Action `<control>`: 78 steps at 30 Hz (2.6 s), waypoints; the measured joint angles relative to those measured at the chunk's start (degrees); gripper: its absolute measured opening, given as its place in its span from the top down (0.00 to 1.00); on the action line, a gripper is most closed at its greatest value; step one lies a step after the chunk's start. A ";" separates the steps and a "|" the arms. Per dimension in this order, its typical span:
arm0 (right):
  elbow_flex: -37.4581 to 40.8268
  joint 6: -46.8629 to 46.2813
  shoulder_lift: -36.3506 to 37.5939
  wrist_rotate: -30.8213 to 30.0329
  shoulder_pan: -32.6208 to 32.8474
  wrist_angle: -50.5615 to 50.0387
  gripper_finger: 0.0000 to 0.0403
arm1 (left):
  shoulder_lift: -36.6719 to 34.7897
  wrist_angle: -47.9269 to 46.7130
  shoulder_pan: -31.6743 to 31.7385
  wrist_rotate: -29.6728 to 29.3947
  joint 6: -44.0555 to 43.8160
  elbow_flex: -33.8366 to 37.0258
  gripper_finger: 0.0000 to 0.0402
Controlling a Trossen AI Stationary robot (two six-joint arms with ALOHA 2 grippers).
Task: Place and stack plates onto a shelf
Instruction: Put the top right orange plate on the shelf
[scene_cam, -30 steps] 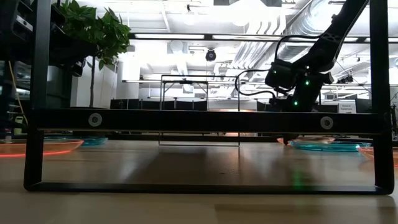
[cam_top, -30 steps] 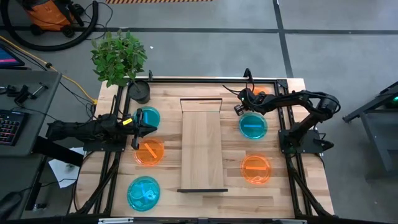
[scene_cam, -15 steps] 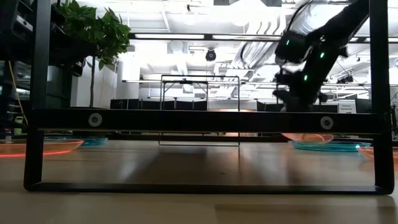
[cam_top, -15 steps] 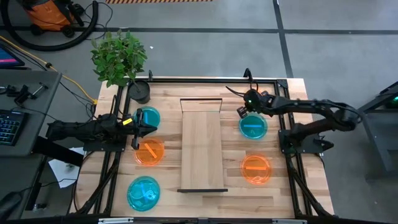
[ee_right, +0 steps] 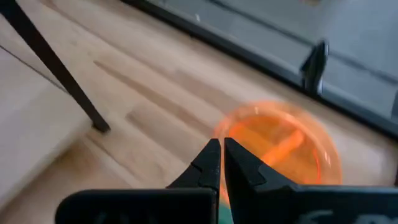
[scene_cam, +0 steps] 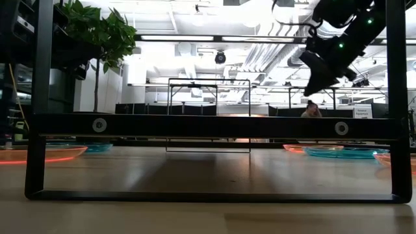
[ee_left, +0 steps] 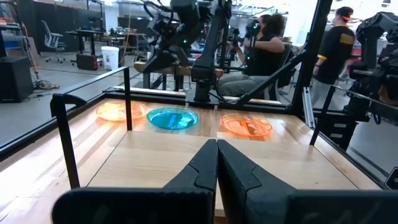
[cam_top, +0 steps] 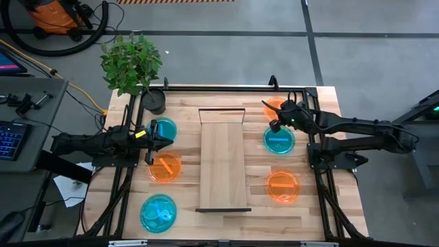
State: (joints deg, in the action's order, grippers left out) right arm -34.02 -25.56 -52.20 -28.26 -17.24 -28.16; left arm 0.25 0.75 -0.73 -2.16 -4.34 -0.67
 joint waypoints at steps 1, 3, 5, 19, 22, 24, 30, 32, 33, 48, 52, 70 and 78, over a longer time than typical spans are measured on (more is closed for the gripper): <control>0.00 -0.84 -0.52 0.31 -0.02 -0.90 1.00 | 0.02 -0.02 0.02 -0.02 0.02 0.00 1.00; 0.00 -3.16 -1.77 0.30 0.00 -2.80 1.00 | 0.02 -0.01 0.01 0.00 0.00 0.00 1.00; 0.01 -5.58 -3.25 -1.85 -0.12 -4.71 0.98 | 0.01 -0.02 0.02 0.00 0.00 -0.02 1.00; 14.05 -25.17 -5.20 -8.60 -16.13 1.79 0.47 | 0.01 -0.02 0.01 0.00 0.00 0.00 1.00; 17.05 -26.59 -5.26 -8.04 -19.39 9.71 0.45 | 0.01 -0.02 0.01 -0.01 0.01 0.00 1.00; 18.73 -26.90 -5.26 -6.66 -21.45 15.01 0.45 | 0.02 -0.01 0.00 -0.02 0.00 -0.01 1.00; 22.60 -27.51 -5.26 -2.29 -26.31 22.92 0.52 | 0.02 -0.02 0.01 0.00 0.00 0.00 1.00; 24.08 -27.54 -5.26 -0.41 -27.30 26.34 0.54 | 0.01 0.00 0.01 -0.01 0.00 0.00 1.00; 24.81 -27.56 -5.26 0.57 -27.72 27.85 0.54 | 0.00 -0.02 0.00 0.00 0.00 -0.02 1.00; 26.56 -29.76 -5.30 2.36 -29.29 31.42 0.57 | 0.00 0.00 0.02 0.00 0.00 0.00 1.00; 26.53 -29.93 -5.72 1.84 -29.29 31.64 0.57 | 0.01 -0.02 0.01 -0.01 0.00 0.00 1.00; 18.38 -27.01 -17.35 0.45 -31.88 28.93 0.57 | 0.02 -0.02 0.02 0.00 0.00 0.00 1.00; 17.08 -28.13 -24.69 0.20 -30.96 32.27 0.57 | 0.01 -0.02 0.00 0.00 0.00 0.00 1.00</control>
State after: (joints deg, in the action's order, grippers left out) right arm -16.94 -53.68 -76.89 -28.07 -48.19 4.10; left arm 0.26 0.73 -0.73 -2.16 -4.34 -0.67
